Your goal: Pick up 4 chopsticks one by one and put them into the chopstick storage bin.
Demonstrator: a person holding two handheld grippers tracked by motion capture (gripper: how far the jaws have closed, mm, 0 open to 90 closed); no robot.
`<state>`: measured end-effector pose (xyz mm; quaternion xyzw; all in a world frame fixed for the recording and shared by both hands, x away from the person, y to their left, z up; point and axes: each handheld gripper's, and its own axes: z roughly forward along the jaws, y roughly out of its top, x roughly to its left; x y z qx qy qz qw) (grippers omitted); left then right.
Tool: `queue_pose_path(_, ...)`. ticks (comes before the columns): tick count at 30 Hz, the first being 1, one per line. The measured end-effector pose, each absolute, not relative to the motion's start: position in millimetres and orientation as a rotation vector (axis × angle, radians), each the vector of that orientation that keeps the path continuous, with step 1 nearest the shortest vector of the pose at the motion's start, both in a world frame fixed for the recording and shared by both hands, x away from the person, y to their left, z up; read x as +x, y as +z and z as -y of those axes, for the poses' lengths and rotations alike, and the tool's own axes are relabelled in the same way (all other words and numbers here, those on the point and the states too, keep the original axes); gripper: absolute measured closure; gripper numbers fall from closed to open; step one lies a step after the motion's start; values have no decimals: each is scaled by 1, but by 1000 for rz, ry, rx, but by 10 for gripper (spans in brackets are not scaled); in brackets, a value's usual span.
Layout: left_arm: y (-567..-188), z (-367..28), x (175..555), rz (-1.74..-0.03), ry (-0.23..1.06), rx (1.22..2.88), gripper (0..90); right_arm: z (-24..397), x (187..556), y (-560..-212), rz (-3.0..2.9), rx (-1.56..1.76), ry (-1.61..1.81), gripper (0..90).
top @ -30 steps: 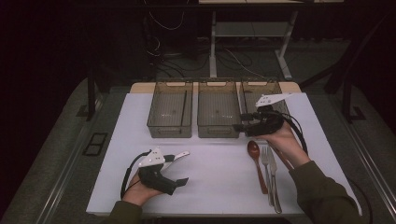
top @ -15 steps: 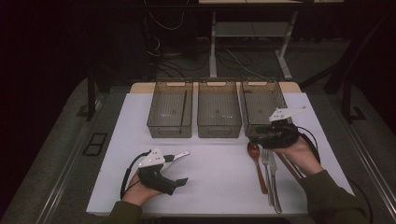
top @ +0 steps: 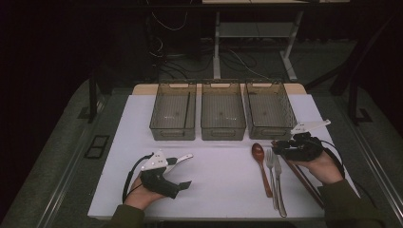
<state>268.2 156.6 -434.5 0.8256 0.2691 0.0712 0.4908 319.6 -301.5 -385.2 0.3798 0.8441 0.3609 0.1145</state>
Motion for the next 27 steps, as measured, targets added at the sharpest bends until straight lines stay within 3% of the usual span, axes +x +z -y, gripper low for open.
queue_pose_path(27, -435, -156, 268, -659, 178, 2005, 9, 364, 288, -426, -2479, 1372, 812, 783)
